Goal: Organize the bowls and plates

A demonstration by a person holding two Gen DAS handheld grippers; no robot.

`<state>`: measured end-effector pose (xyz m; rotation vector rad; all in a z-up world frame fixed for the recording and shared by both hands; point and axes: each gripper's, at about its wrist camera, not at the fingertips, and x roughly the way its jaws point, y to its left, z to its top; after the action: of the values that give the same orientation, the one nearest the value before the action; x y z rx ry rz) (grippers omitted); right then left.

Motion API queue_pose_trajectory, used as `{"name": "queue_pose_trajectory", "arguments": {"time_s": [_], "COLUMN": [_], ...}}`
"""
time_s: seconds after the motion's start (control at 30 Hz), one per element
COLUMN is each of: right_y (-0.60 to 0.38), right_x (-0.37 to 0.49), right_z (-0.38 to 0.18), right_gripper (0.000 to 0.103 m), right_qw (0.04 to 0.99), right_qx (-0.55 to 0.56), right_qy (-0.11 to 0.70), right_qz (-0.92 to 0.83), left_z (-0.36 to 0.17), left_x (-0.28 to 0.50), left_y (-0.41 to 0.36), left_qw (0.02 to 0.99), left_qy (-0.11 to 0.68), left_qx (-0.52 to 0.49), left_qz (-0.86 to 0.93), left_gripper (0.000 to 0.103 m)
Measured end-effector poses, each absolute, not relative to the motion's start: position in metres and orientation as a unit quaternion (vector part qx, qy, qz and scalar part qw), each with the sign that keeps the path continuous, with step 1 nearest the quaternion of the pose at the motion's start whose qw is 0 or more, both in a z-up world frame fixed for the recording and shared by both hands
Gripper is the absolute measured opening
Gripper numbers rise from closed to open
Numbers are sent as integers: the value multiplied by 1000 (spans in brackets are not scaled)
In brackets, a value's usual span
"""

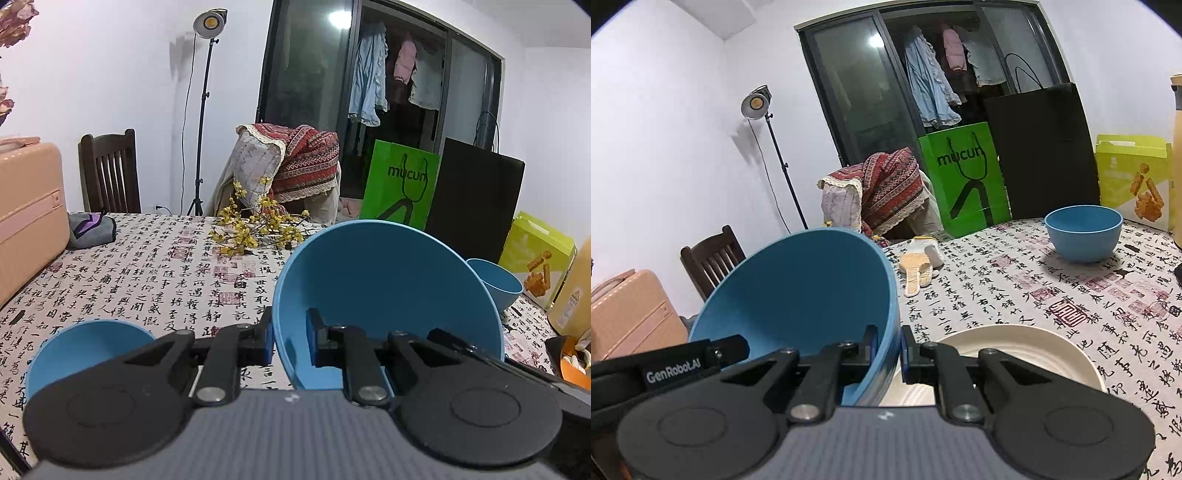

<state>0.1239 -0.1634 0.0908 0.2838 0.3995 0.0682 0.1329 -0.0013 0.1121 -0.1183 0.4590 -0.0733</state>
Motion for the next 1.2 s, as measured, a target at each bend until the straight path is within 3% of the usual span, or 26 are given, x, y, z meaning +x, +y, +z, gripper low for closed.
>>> {"name": "queue_pose_trajectory", "arguments": {"time_s": [1.2], "right_y": [-122], "right_x": [120], "right_z": [93], "right_gripper": [12], "right_qw": [970], "right_qx": [127], "right_qy": [197], "right_qz": [66], "left_z": [111], "left_x": [116], "left_y": [43], "left_qw": [973], "left_qy": [216], "left_qx": [-85], "left_qz": [-22], "left_gripper": [16]}}
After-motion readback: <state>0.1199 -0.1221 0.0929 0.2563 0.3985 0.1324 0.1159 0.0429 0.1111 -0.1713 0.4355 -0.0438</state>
